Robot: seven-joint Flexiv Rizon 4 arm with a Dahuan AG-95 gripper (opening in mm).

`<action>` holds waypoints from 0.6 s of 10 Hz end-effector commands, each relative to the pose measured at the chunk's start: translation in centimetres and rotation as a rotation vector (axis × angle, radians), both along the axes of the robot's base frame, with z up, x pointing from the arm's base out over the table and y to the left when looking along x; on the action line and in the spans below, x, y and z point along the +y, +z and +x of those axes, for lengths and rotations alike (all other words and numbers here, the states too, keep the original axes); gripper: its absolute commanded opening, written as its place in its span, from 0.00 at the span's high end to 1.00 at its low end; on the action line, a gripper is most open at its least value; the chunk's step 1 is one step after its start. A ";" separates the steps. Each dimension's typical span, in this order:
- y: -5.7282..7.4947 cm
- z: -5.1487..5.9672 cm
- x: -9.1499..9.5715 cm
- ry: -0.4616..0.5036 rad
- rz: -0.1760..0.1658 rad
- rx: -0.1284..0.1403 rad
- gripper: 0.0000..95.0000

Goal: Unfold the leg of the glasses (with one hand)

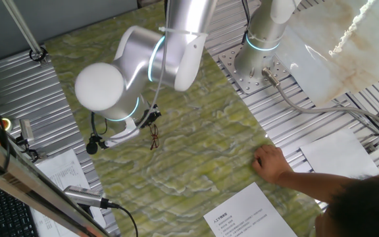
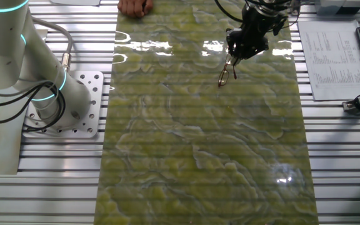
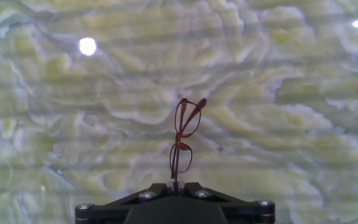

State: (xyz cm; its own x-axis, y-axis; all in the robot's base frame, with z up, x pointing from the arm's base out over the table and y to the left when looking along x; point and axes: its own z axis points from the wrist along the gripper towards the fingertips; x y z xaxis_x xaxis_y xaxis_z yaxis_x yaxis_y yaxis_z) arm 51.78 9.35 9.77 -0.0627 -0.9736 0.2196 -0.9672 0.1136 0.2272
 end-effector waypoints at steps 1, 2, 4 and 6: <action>0.1 0.0 0.0 -0.005 0.003 -0.002 1.00; 0.1 0.0 0.0 -0.003 0.002 -0.002 1.00; 0.1 0.0 0.0 -0.025 0.012 -0.003 1.00; 0.1 0.0 0.0 -0.032 0.021 -0.004 1.00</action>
